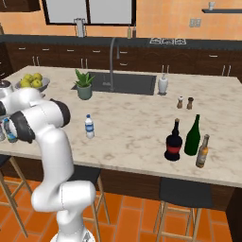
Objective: Move the plastic bottles in the middle to the plastics group, and the glass bottles in the middle to the glass group.
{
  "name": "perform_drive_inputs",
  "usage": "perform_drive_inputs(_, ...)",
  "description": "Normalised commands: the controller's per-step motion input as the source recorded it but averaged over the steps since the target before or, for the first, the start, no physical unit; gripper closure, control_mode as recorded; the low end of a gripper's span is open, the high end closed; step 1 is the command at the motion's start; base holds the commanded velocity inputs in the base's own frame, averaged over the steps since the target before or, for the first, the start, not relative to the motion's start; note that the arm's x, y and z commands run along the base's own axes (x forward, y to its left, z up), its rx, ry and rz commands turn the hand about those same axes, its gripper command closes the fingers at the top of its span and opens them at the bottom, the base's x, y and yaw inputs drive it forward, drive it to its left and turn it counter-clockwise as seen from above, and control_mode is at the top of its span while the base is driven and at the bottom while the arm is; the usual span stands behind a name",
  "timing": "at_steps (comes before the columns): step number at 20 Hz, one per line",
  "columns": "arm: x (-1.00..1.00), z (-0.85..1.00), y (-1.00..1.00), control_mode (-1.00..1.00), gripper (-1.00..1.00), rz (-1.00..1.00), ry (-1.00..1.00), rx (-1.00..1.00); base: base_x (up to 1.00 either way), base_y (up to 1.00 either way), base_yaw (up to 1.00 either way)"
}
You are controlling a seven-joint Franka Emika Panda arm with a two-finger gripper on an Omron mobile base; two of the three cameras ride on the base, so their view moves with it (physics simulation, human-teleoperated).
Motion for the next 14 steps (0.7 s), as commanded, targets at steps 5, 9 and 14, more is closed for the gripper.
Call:
perform_drive_inputs(5,-0.38,0.37,-0.54,-1.0,-1.0,-0.02,-0.01,0.02,0.0,0.0,0.0)
perform_drive_inputs(9,-0.52,0.17,-0.77,-1.0,-1.0,-0.06,0.0,0.02,0.0,0.0,0.0)
perform_drive_inputs(14,-0.47,0.15,-0.82,-1.0,-1.0,-0.09,0.01,0.03,0.0,0.0,0.0)
